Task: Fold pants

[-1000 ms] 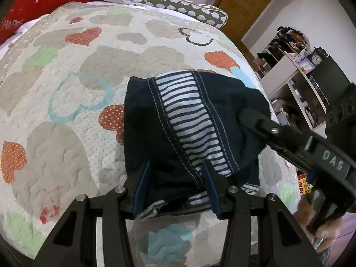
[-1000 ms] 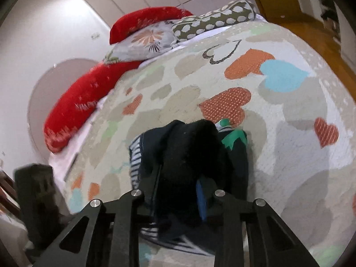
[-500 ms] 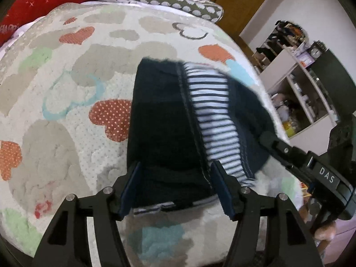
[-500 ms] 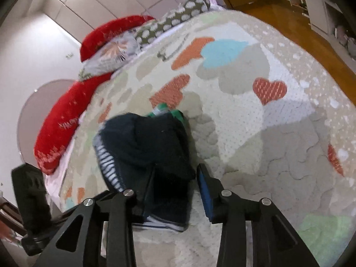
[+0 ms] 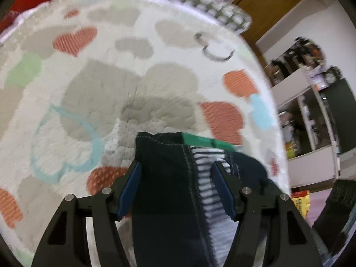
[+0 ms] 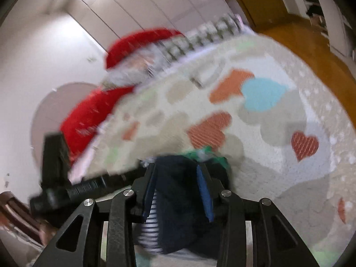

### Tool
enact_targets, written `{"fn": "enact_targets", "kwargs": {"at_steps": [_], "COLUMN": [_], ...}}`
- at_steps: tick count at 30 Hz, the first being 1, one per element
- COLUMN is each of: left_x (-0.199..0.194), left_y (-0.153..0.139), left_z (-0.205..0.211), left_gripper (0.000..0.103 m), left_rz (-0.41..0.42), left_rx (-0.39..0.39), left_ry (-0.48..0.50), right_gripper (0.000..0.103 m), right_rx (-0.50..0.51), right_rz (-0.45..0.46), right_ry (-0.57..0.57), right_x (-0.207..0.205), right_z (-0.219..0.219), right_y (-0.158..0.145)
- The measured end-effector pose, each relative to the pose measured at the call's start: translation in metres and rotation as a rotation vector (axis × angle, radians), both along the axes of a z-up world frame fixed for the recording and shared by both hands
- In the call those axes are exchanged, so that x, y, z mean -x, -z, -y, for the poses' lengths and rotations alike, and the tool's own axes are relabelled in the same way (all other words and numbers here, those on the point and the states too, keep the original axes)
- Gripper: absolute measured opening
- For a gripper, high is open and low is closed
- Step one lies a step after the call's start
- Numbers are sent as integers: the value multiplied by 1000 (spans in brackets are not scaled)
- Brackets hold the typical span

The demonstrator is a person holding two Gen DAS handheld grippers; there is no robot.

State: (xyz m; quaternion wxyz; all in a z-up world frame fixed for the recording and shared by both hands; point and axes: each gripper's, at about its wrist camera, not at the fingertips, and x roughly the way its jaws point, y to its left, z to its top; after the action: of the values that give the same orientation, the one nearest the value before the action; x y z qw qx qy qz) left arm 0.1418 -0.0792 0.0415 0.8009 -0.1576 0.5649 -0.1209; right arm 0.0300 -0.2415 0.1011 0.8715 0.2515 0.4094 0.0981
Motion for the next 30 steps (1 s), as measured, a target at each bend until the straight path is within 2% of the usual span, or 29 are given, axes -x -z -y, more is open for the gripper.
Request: {"fn": "enact_targets", "kwargs": {"at_steps": [2, 4, 8, 10, 11, 12, 13, 16, 17, 19, 20, 22, 23, 24, 26, 27, 29, 30], "left_x": [-4, -1, 16, 28, 34, 38, 41, 41, 41, 40, 39, 36, 34, 35, 41, 43, 46, 46], "left_y": [10, 5, -23, -29, -29, -25, -19, 6, 13, 22, 23, 24, 24, 23, 14, 9, -2, -7], "left_z": [8, 13, -9, -28, -40, -48, -55, -65, -66, -58, -54, -42, -33, -26, -15, -13, -14, -16], "left_gripper": [69, 69, 70, 75, 80, 83, 83, 83, 84, 93, 97, 97, 96, 78, 56, 51, 43, 43], "left_rz": [0, 24, 83, 111, 120, 121, 115, 56, 35, 28, 44, 53, 33, 22, 28, 48, 71, 77], "left_rx": [-61, -98, 41, 91, 114, 128, 141, 224, 267, 345, 352, 361, 388, 402, 375, 352, 355, 367], "left_ry": [9, 33, 44, 25, 11, 2, 0, 9, 13, 47, 56, 72, 100, 114, 139, 145, 155, 150], "right_gripper": [40, 46, 48, 58, 62, 68, 69, 70, 70, 70, 70, 72, 73, 74, 52, 38, 33, 32], "right_rx": [74, 91, 8, -29, -39, -59, -93, -176, -181, -174, -180, -191, -190, -191, -202, -214, -202, -194], "right_rz": [-80, -124, -64, -25, -20, -18, -17, -43, -51, -74, -90, -94, -81, -71, -80, -87, -71, -56], "right_ry": [34, 27, 42, 47, 50, 51, 44, 16, 9, 0, -5, -5, 4, -6, -48, -60, -76, -89], "right_x": [-9, -12, -2, 9, 13, 16, 20, 22, 21, 17, 14, 8, 6, 3, -2, -3, -2, -1], "right_z": [-1, -2, 13, 25, 29, 33, 38, 41, 39, 33, 30, 24, 21, 17, 10, 9, 6, 4], "right_y": [24, 43, 32, 22, 21, 19, 19, 29, 34, 42, 47, 55, 56, 56, 57, 57, 48, 41]}}
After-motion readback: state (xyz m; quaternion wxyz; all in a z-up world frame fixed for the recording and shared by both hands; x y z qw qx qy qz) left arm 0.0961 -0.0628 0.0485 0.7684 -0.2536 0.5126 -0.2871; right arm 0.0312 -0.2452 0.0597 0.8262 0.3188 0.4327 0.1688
